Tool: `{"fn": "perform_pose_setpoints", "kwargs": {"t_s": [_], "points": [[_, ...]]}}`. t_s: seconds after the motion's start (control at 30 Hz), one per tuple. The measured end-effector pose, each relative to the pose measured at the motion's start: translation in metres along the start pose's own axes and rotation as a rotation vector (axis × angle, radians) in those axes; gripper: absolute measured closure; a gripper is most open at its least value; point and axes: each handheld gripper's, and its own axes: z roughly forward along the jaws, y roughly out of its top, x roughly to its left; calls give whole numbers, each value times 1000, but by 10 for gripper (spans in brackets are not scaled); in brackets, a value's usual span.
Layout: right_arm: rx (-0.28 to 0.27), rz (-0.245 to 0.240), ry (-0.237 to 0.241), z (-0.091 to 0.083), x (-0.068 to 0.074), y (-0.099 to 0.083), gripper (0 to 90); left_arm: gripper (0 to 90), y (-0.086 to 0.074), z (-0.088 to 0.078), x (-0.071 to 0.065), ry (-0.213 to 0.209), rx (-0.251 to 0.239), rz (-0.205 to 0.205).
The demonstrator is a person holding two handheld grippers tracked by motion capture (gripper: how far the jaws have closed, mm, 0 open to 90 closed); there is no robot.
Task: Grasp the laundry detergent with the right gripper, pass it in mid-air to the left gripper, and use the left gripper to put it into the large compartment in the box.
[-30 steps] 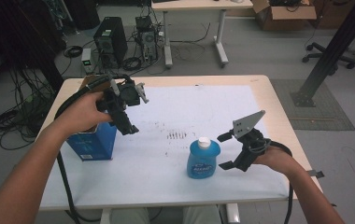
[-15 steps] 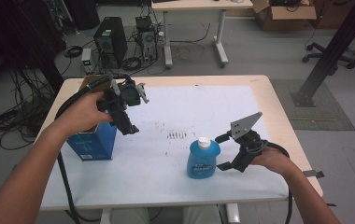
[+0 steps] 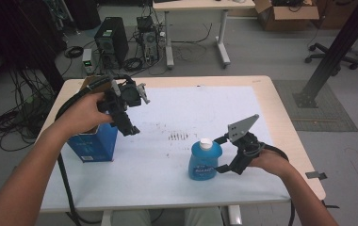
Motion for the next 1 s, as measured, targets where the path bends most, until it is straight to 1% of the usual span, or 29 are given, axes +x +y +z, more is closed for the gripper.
{"fn": "perform_pose_setpoints", "kwargs": {"t_s": [0.13, 0.3, 0.47, 1.0], "points": [[9, -1, 8, 5, 0, 0, 46, 47, 0, 0, 0, 0, 1, 0], [1, -6, 11, 9, 1, 0, 48, 47, 0, 1, 0, 1, -2, -5], [-1, -13, 14, 13, 2, 2, 49, 47, 1, 1, 0, 0, 2, -1], [-29, -27, 16, 22, 2, 5, 69, 47, 0, 2, 0, -1, 2, -3]]}}
